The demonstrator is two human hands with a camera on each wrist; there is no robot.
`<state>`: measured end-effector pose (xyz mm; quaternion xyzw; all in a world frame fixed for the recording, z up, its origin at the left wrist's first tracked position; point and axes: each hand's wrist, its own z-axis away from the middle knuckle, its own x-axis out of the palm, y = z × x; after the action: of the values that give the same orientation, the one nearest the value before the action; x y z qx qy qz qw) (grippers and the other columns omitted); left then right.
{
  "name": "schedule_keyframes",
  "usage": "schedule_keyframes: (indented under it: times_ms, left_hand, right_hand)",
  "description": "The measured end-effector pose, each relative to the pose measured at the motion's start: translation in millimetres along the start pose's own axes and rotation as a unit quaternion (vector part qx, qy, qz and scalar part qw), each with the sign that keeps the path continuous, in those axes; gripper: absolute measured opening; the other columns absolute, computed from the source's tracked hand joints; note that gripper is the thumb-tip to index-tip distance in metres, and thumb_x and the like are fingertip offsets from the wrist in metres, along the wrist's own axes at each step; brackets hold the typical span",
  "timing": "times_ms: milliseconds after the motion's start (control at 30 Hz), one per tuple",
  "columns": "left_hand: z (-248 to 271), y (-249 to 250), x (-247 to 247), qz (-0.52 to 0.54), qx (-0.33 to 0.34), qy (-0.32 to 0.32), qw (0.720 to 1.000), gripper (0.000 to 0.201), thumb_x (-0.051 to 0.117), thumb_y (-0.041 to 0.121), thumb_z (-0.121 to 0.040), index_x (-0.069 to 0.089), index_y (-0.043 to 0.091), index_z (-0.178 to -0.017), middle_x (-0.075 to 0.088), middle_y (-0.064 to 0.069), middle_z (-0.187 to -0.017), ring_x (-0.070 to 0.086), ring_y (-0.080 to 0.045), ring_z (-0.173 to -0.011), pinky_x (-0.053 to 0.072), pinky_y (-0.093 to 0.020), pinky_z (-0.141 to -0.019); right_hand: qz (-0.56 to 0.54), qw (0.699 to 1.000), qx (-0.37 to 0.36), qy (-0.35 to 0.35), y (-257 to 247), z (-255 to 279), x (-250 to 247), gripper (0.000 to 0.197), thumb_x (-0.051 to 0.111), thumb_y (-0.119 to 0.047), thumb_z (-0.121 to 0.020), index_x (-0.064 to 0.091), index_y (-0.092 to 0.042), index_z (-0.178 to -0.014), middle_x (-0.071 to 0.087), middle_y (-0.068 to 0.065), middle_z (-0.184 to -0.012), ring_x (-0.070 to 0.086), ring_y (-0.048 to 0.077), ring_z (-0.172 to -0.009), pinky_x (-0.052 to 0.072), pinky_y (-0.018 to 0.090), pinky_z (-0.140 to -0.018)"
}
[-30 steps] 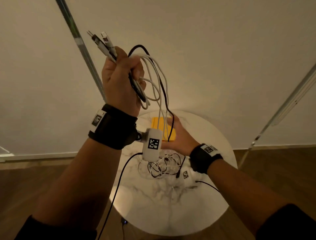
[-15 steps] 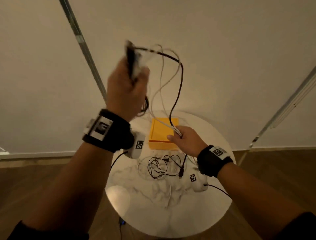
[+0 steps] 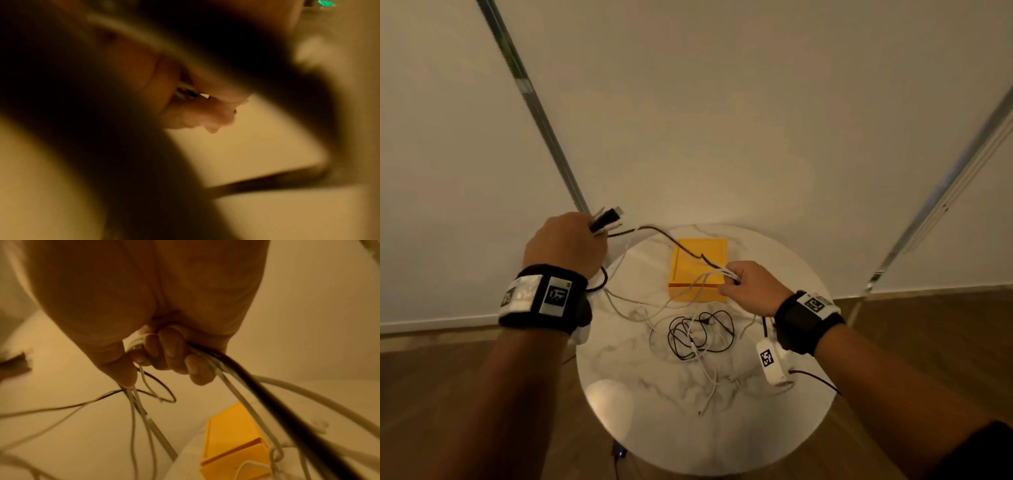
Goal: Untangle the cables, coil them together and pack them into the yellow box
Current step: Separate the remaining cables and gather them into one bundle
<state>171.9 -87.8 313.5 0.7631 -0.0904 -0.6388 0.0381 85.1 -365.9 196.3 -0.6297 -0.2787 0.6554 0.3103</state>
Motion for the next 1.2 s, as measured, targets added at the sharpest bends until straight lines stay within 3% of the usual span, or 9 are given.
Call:
schedule_keyframes:
  times_ms: [133,267,400,467,567,733,900,1000,1200]
  left_hand:
    - [18.9,20.2,20.0,0.159,0.161,0.001,0.974,0.019,0.066,0.036,-0.094,0.075,0.020,-0.097,0.072,-0.009,-0.083,0.067,-0.033,-0.078,0.045,-0.032,-0.066]
    - [55.8,51.1,62.0,0.186,0.305,-0.143,0.923,0.028,0.059,0.029,-0.093,0.070,0.027,-0.118,0.074,0.000,-0.094,0.063,-0.021,-0.078,0.043,-0.031,-0.068]
    - [65.2,51.6,83.7,0.165,0.291,-0.211,0.918,0.033,0.049,0.041,-0.081,0.064,0.013,-0.092,0.065,-0.005,-0.081,0.062,-0.030,-0.077,0.044,-0.038,-0.065]
    - [60.8,48.8,79.2,0.154,0.292,-0.193,0.924,0.033,0.050,0.044,-0.085,0.060,0.013,-0.083,0.058,-0.004,-0.071,0.058,-0.031,-0.071,0.047,-0.042,-0.063]
    - [45.0,42.3,67.5,0.164,0.274,-0.125,0.940,0.034,0.059,0.042,-0.099,0.050,0.022,-0.072,0.052,0.003,-0.062,0.053,-0.025,-0.060,0.042,-0.037,-0.055]
    - [41.8,41.9,51.5,0.159,0.266,-0.096,0.946,0.027,0.065,0.024,-0.095,0.052,0.021,-0.072,0.051,0.006,-0.060,0.052,-0.021,-0.057,0.032,-0.029,-0.052]
    - [27.6,20.0,26.7,0.164,0.223,-0.038,0.960,0.028,0.061,0.032,-0.094,0.054,0.019,-0.071,0.054,0.001,-0.059,0.055,-0.030,-0.059,0.040,-0.035,-0.053]
    - [19.9,7.8,16.9,0.200,0.218,-0.012,0.955,0.036,0.057,0.040,-0.099,0.060,0.013,-0.076,0.055,-0.006,-0.060,0.054,-0.031,-0.059,0.043,-0.042,-0.055]
    - [16.6,8.4,16.8,0.189,0.208,-0.039,0.959,0.034,0.059,0.036,-0.100,0.062,0.010,-0.079,0.056,-0.006,-0.061,0.054,-0.026,-0.059,0.041,-0.038,-0.055]
  right_hand:
    - [0.065,0.996,-0.048,-0.037,-7.0,9.8,15.3,0.027,0.063,-0.016,-0.086,0.043,-0.018,-0.068,0.044,0.001,-0.067,0.040,0.016,-0.058,0.032,0.034,-0.058]
    - [0.059,0.990,-0.126,-0.037,-25.3,9.7,21.4,0.013,0.066,-0.010,-0.079,0.057,-0.018,-0.074,0.057,-0.002,-0.070,0.050,0.012,-0.059,0.038,0.034,-0.058]
    - [0.051,0.989,-0.139,-0.028,-25.2,14.6,17.1,0.016,0.074,-0.010,-0.077,0.069,-0.023,-0.084,0.070,-0.001,-0.084,0.060,0.013,-0.070,0.046,0.028,-0.062]
    - [0.037,0.991,-0.125,-0.009,-14.9,15.3,19.2,0.022,0.068,-0.010,-0.081,0.058,-0.028,-0.073,0.057,-0.003,-0.068,0.048,0.010,-0.057,0.036,0.028,-0.054]
    - [-0.014,0.996,-0.077,0.032,10.2,10.9,23.5,0.032,0.066,-0.022,-0.092,0.046,-0.017,-0.067,0.041,-0.003,-0.060,0.036,0.010,-0.052,0.030,0.030,-0.054]
    - [-0.030,0.997,-0.065,0.040,24.0,8.3,36.1,0.048,0.062,-0.048,-0.096,0.053,-0.007,-0.073,0.042,-0.001,-0.060,0.037,0.009,-0.054,0.030,0.027,-0.054]
    - [-0.010,0.999,-0.035,-0.011,61.2,13.2,26.8,0.033,0.070,-0.038,-0.092,0.054,-0.043,-0.063,0.046,-0.011,-0.061,0.044,0.001,-0.055,0.034,0.019,-0.056]
    - [0.007,1.000,0.005,-0.004,91.5,16.8,30.8,0.037,0.073,-0.036,-0.088,0.045,-0.024,-0.066,0.044,-0.008,-0.062,0.040,0.009,-0.056,0.034,0.028,-0.059]
    - [0.041,0.996,0.071,-0.024,138.2,26.0,43.4,0.034,0.070,-0.037,-0.090,0.048,-0.025,-0.068,0.050,-0.006,-0.065,0.043,0.012,-0.060,0.038,0.029,-0.061]
